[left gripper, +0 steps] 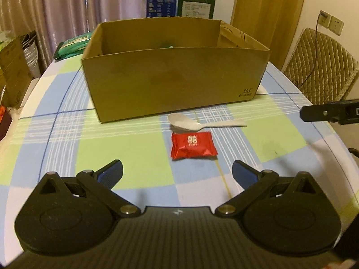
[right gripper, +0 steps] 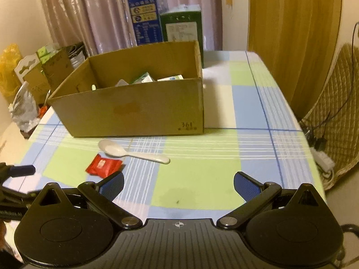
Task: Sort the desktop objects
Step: 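Move both open tools back from the box toward the red packet and spoon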
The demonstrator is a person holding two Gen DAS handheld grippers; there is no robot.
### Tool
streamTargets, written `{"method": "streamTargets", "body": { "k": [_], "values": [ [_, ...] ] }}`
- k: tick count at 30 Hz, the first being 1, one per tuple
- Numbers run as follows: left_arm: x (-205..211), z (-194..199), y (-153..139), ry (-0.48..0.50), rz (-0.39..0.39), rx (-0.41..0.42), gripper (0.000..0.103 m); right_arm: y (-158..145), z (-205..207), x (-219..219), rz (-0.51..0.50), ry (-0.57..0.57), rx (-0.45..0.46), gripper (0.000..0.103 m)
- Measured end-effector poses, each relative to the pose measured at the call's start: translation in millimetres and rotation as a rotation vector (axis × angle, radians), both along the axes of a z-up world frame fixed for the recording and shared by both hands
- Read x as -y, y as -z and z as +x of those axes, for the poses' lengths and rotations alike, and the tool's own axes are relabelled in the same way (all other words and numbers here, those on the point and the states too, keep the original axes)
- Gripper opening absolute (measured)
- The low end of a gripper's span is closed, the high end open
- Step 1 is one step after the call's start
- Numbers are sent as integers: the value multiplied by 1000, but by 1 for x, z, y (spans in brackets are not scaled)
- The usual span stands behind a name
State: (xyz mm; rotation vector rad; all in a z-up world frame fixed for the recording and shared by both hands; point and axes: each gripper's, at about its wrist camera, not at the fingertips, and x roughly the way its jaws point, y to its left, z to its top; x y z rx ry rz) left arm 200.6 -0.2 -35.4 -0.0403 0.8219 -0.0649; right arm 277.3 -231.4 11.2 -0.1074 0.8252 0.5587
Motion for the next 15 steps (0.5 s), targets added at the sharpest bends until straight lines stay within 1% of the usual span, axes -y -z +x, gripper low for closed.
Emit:
{"method": "streamTargets", "body": {
  "k": [3,6,10,12,15],
  "values": [
    [1,12,9,9,-3,4,102,11,10,-7,-29,-18,21,101],
    [4,23,18,35,14,5,102,26,20,-13,-26,-19,10,101],
    [9,37,31,81,33,3,102,40,31,-13,53,-28,-30,101],
    [11,44,37,98,33,2,102,41,35,-15,44,-49,2,101],
    [15,54,42,114,20,-13,102,44,39,-21,0,-77,60,101]
  ]
}}
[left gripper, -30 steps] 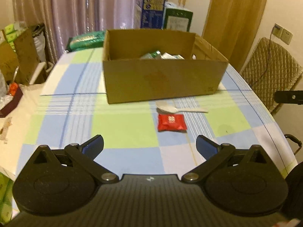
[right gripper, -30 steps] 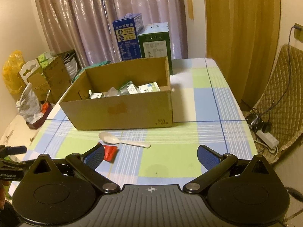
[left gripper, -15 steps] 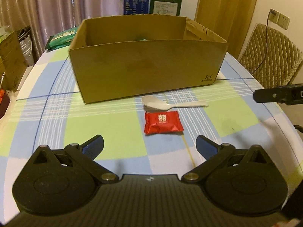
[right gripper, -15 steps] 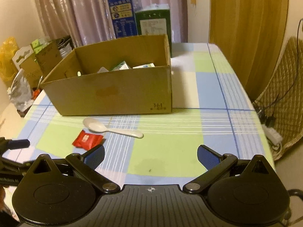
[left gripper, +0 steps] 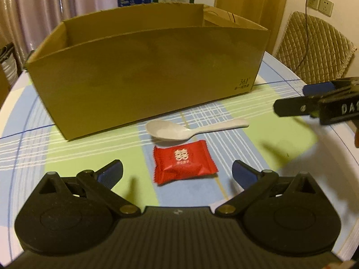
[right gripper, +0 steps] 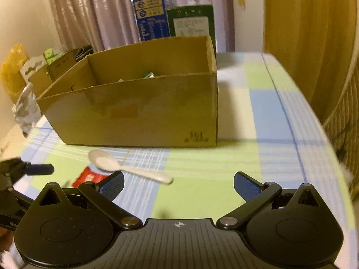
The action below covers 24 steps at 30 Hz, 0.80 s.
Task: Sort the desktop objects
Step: 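Move both open tools back from the box toward the red packet and spoon, then close the left tool on the red candy packet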
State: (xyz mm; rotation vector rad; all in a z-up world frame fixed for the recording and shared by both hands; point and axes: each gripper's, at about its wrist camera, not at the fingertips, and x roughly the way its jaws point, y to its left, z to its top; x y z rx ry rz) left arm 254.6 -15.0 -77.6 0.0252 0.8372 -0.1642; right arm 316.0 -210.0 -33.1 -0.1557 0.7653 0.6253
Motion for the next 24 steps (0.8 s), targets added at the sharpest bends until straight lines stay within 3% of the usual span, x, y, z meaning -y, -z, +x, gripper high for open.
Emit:
{"method": "streamTargets", "body": {
  "k": [3,5,8,14,20,22,24],
  "values": [
    [2,9,8,-2,-19,-23,101,7,0,-8,-40,-30,15,101],
    [1,16,15,-23,-29,-52,92,11,1,-12,-63,-48,7,101],
    [-1,21,19,-47,-59,-64,91,16,5,-17,-87,-52,-23,101],
    [2,26,23,-50,-31,-44,85,21,14,-13,-93,-15,-64,101],
    [6,24,22,-38,37,-26,63,24,14,-16,-111,-36,-71,101],
    [1,23,20,-43,27,-27,53,25,14,-19,-112,-48,-71,101],
    [-2,22,18,-51,25,-29,48,25,12,-21,-112,-61,-72,101]
  ]
}}
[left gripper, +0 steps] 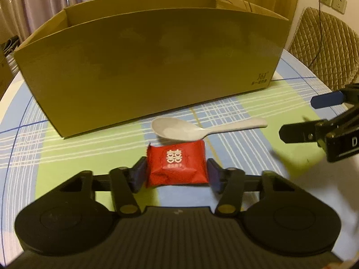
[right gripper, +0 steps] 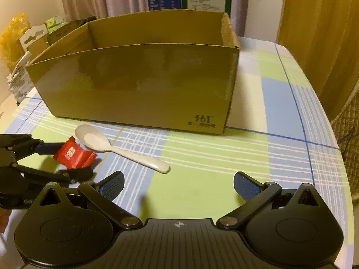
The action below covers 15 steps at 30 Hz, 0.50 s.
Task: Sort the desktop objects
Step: 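Close the left tool on the red candy packet, then close the right tool on the white plastic spoon bowl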
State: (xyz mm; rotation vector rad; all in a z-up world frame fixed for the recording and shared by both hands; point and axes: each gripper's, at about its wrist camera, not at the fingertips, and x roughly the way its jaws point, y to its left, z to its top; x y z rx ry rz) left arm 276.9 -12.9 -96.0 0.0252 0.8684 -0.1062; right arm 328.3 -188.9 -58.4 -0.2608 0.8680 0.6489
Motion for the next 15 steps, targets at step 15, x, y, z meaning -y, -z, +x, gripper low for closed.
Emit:
{"method": "streamTargets", "body": {
  "k": [15],
  "values": [
    [-29,-23,-15,54,75,-14,40,6,-12,-28,16,-164,17,101]
  ]
}}
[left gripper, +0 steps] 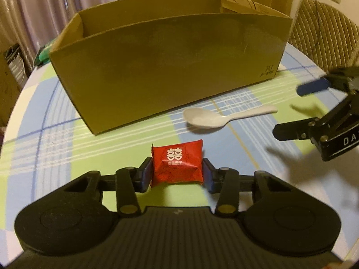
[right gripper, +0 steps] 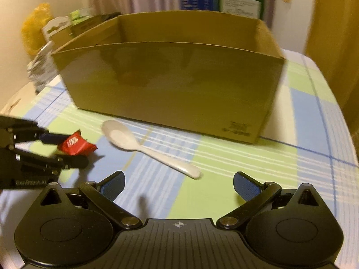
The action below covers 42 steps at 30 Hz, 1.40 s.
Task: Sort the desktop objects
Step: 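Close the right tool on the white plastic spoon bowl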
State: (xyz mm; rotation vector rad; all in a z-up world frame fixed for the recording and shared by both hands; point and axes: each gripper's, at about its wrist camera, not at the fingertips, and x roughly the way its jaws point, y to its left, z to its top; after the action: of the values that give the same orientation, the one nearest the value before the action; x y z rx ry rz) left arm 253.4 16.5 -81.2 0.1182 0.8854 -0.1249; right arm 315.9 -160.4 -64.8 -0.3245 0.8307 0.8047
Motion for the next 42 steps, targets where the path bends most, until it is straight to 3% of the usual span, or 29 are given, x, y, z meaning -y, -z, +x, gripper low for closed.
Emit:
{"method": "streamTargets", "body": {
  "k": [3,9,14,24,30,39,42],
  "values": [
    [-9,-4,-3,33,13,16,40,1,-3,-12,-2,-76,30,101],
    [-27,-1,-1,-21,-34,16,40,17,6,-36,-23,-181,53,99],
    [-37,2,-3,-44,-57,28,40,34,15,-58,-71,-303,52,90],
    [-42,3,-4,-33,-90,25,40,38,34,-84,-32,-566,15,79],
    [-39,5,-2,-26,-91,17,40,41,35,-97,-16,-641,-3,75],
    [-37,6,1,-25,-87,7,40,40,30,-107,-2,-653,0,56],
    [-35,7,3,-20,-90,1,40,39,26,-106,7,-645,6,43]
  ]
}}
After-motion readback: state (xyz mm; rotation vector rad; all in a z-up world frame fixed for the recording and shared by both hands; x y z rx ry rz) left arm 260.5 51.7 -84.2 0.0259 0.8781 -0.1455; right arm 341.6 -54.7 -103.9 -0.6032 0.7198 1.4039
